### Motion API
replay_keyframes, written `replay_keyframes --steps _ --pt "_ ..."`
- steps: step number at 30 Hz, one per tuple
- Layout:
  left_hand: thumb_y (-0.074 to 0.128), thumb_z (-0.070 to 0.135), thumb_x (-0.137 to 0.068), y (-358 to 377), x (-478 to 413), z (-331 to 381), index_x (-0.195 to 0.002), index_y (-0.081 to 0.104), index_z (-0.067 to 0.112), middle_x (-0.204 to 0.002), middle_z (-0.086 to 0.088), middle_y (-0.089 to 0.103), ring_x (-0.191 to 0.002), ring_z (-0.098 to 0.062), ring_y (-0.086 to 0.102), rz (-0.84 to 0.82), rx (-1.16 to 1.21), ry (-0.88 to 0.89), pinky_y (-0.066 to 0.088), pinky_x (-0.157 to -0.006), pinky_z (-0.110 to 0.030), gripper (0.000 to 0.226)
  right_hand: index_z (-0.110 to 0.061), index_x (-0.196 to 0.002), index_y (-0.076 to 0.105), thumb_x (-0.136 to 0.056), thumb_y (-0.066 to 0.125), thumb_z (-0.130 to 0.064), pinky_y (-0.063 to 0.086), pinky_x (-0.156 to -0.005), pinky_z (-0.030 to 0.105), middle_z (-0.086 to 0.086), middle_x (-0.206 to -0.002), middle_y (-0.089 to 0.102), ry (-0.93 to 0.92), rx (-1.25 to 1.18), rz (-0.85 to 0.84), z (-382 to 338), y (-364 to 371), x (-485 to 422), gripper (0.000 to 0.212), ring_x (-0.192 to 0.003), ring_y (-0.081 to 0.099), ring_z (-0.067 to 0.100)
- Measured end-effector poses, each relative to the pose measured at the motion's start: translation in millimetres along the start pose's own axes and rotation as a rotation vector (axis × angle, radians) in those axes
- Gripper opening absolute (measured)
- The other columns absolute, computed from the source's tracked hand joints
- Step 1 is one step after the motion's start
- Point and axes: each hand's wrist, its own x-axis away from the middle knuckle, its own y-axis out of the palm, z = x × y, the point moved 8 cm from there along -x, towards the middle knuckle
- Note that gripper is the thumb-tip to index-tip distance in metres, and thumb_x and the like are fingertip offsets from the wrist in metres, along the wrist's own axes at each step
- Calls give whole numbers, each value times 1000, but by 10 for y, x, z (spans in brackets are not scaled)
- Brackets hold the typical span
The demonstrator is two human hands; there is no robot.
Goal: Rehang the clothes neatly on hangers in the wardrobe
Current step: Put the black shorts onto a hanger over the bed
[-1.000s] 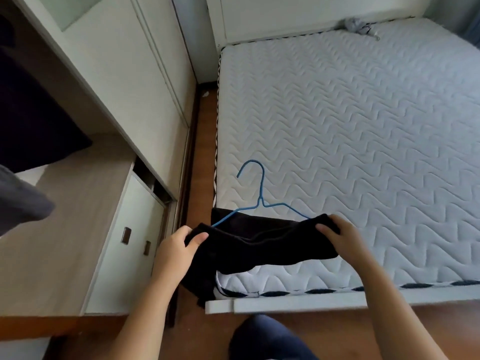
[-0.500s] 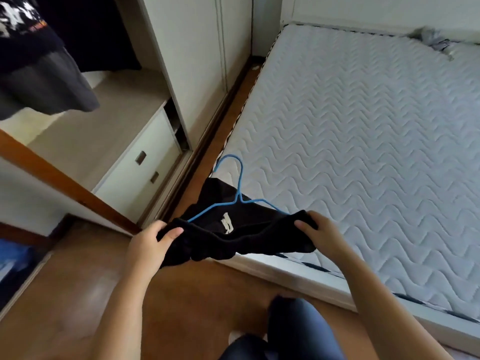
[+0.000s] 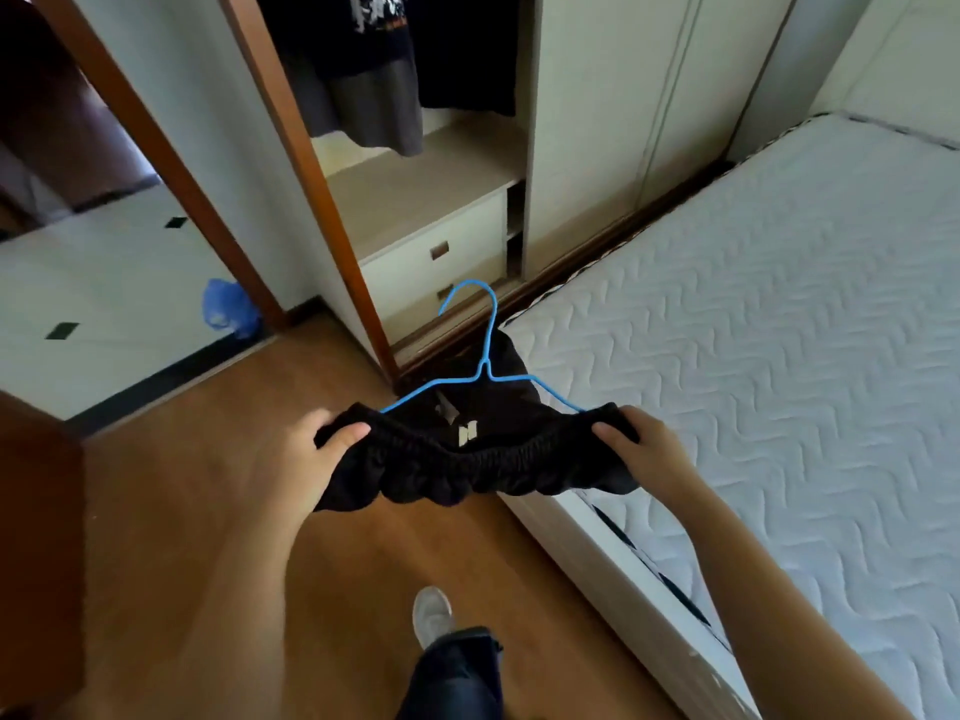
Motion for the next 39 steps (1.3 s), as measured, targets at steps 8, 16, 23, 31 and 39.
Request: replay_keyframes --steps 8,16,23,31,39 --pt "59 40 -84 -476 872 -173 -104 60 3 -101 -12 64 -101 -31 57 149 -91 -82 39 -79 -35 42 -10 -99 60 -88 54 -34 48 -81 41 8 -92 65 -126 46 -100 -161 132 507 28 -90 59 27" --pt "56 40 -86 -607 1044 140 -104 60 0 -106 -16 63 -96 -28 54 135 -151 22 37 -78 -36 44 -9 -85 57 -88 55 -33 39 -63 30 1 -72 56 -84 31 -31 -68 -103 937 25 -78 54 24" --pt "54 44 -86 -428 1047 196 -116 57 2 -122 -17 59 -115 -33 51 -3 -141 127 40 -89 -39 51 -22 -67 51 -86 56 -38 40 -68 33 -4 -64 54 41 29 93 201 -260 1460 26 -74 55 23" --pt "54 50 -83 -339 1047 85 -107 61 11 -107 -9 65 -98 -26 57 -141 -74 268 39 -70 -30 46 -13 -81 60 -86 59 -32 40 -60 25 2 -71 60 128 -34 285 231 -202 2223 20 -70 54 19" --pt "59 35 -85 -107 1218 370 -118 57 8 -124 -8 58 -117 -24 50 -326 45 456 37 -87 -31 43 -9 -88 63 -86 60 -28 43 -67 33 5 -76 62 221 -83 500 388 -333 2950 19 -72 56 19"
